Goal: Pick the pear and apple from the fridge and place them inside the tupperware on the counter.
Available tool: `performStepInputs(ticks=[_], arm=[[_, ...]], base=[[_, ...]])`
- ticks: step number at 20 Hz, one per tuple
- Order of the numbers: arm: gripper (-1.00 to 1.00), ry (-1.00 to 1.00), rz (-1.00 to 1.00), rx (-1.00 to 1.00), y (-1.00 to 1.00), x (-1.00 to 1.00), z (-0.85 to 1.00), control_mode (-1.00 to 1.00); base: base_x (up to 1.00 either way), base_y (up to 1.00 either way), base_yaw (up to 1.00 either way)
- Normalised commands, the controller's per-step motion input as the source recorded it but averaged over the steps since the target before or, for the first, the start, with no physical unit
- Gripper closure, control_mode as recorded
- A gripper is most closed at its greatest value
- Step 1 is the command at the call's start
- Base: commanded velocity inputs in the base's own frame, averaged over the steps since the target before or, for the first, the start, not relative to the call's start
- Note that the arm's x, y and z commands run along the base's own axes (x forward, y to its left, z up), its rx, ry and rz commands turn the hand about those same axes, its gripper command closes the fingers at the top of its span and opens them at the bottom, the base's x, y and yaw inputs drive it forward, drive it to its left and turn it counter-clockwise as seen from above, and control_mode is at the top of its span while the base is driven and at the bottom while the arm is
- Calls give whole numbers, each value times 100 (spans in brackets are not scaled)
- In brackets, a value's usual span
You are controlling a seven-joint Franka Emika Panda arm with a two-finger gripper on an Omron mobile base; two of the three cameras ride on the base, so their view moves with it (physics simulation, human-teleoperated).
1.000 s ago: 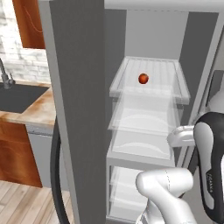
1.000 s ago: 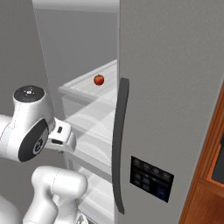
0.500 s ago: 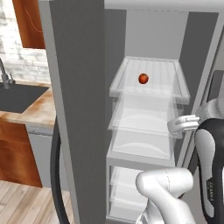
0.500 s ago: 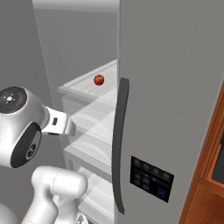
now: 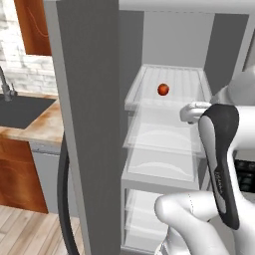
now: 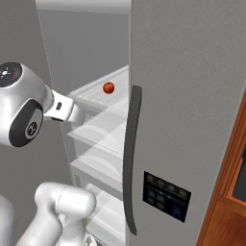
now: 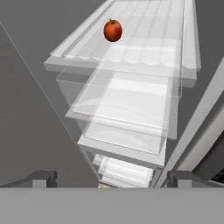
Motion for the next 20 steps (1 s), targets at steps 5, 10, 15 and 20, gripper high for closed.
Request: performStepInputs(ticks=[5,10,15,20], arm=[[-100,0,0,0,0,43,13,-100],[-100,0,0,0,0,36,4,-100],[-100,0,0,0,0,42,4,-100],[-100,0,0,0,0,46,2,-100]], base=[[0,0,0],[0,0,0],[0,0,0],[0,0,0]])
